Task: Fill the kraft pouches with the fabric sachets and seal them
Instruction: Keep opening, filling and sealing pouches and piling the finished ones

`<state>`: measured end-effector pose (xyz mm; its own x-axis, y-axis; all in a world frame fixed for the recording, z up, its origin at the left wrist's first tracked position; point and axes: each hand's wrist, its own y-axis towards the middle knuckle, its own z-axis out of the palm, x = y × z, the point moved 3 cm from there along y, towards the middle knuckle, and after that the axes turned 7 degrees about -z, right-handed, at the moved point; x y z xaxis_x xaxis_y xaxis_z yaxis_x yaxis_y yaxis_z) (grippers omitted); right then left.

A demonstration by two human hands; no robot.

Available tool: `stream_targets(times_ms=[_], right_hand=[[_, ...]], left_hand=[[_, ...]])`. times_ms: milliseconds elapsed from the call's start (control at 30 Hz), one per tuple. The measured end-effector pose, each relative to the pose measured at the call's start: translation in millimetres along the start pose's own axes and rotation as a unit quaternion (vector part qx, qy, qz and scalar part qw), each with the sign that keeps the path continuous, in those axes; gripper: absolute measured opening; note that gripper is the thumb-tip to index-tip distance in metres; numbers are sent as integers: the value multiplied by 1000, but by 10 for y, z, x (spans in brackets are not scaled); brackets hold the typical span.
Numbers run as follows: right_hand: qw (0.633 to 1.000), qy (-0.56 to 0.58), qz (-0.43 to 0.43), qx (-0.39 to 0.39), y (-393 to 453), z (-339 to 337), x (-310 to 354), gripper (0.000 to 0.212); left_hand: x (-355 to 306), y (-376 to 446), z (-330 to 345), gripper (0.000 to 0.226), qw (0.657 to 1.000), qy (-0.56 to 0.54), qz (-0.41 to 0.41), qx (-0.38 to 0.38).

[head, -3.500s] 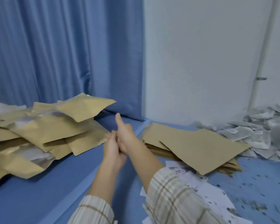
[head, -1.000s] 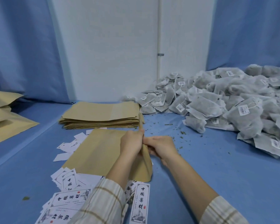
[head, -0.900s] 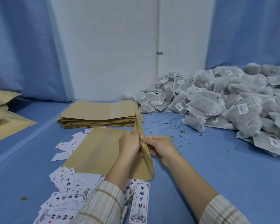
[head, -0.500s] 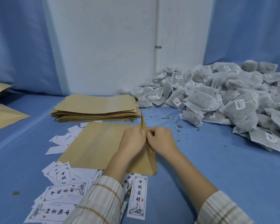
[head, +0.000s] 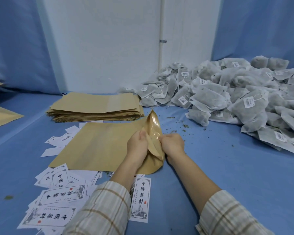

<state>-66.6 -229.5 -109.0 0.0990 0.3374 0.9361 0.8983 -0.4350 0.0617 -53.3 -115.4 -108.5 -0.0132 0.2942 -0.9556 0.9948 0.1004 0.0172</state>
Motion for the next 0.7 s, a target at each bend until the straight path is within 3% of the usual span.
stream_targets(times_ms=[133, 200, 300, 433, 467, 533, 700], right_hand=[[991, -81, -106, -9, -17, -51, 84, 37], [972, -117, -203, -17, -71, -86, 180, 14], [924, -206, -322, -8, -112, -72, 247, 15], [931, -145, -334, -4, -119, -84, 391, 6], [912, -181, -369, -1, -130, -74, 427, 10], [885, -225, -406, 36, -127, -35, 430, 17], [866, -321, -337, 184, -133, -18, 522, 28]], left_hand=[[-80, -69, -15, 41, 999, 26, 22, -12], [-199, -88, -53, 40, 993, 84, 66, -50], [-411, -139, -91, 39, 975, 167, 127, -68], [-621, -208, -162, 31, 953, 231, 172, -92], [-670, -233, -171, 27, 947, 238, 191, -97], [-753, -282, -163, 23, 933, 260, 228, -98], [-797, -319, -154, 27, 933, 257, 237, -84]])
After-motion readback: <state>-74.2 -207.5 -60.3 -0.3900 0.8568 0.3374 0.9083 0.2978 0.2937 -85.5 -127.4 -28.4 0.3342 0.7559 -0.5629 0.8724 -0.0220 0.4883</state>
